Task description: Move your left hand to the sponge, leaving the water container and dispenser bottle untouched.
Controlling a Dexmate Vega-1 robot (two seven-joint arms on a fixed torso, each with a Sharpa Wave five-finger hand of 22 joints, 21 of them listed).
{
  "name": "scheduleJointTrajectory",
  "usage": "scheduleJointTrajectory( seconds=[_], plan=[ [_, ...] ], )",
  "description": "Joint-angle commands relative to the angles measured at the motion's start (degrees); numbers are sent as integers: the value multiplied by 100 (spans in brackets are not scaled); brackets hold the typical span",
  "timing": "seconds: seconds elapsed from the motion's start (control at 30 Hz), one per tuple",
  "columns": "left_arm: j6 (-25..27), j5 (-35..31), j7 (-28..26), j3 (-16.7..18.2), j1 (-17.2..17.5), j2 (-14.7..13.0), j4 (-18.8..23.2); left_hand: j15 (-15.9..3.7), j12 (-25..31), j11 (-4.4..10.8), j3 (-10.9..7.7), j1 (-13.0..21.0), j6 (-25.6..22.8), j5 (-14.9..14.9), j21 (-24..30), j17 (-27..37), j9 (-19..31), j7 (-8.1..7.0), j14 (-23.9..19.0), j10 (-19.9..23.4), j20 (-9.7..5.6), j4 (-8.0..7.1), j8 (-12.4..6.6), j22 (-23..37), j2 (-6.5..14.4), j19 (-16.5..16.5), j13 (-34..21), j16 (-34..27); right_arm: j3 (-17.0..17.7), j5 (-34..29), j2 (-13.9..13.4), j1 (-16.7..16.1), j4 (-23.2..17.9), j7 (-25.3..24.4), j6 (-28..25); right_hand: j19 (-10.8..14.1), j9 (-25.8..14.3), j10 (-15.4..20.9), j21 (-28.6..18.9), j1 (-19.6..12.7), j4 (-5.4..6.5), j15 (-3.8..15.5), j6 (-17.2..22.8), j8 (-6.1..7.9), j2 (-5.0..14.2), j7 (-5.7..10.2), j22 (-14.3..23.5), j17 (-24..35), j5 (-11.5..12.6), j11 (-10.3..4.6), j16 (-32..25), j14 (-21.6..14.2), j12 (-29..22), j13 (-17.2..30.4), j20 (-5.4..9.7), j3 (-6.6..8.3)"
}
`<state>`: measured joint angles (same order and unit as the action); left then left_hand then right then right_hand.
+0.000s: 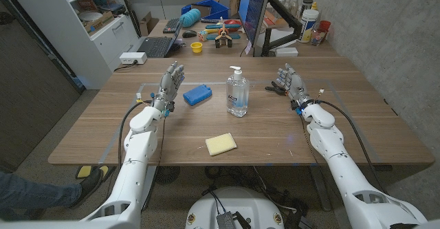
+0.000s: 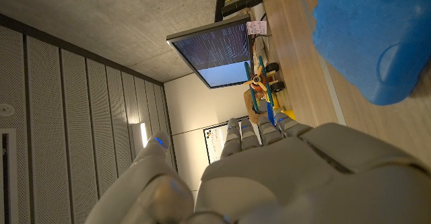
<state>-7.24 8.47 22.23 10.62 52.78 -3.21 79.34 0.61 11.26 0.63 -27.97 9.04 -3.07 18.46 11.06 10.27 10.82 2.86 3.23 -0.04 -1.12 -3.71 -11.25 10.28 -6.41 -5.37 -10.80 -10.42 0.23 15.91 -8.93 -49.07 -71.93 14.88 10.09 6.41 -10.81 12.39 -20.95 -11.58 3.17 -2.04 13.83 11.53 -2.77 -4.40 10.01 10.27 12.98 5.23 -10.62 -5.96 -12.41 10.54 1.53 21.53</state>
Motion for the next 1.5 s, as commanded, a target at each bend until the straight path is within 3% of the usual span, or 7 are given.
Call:
scheduleJointTrajectory(
  seconds=[0.03, 0.57, 1.5],
  plan=[
    [-120, -191, 306, 254, 36, 245, 107, -38, 40, 47, -13, 63, -37, 54, 23, 18, 5, -4, 10, 7, 25, 43, -31, 6, 1, -13, -11, -36, 176, -208, 207, 29, 39, 121, 16, 47, -6, 38, 43, -6, -11, 6, 59, 22, 28, 27, 11, 20, 11, -10, -45, -42, -25, 10, 3, 11],
    [-423, -118, 592, 335, 4, 385, 82, -63, 55, 83, -8, 118, -121, 68, 28, 17, 6, -48, -49, 49, 63, 71, -61, 7, 13, -15, -12, -55, 266, -246, 328, -20, 17, 95, 106, 74, -6, 69, 72, 8, -19, -2, 81, 19, 37, 48, 12, 21, 7, -11, -47, -66, -31, 10, -7, 0],
    [-776, -220, 826, 159, 243, 397, 592, -101, 71, 116, -13, 220, -250, 94, 29, 14, 5, -50, -99, 118, 112, 121, -94, 7, 48, -26, -12, -57, 321, -220, 410, 38, 197, 112, 214, 100, -6, 114, 134, 32, -34, 17, 119, 13, 48, 60, 16, 21, 0, -7, -44, -101, -36, 10, 1, -22]
  ],
)
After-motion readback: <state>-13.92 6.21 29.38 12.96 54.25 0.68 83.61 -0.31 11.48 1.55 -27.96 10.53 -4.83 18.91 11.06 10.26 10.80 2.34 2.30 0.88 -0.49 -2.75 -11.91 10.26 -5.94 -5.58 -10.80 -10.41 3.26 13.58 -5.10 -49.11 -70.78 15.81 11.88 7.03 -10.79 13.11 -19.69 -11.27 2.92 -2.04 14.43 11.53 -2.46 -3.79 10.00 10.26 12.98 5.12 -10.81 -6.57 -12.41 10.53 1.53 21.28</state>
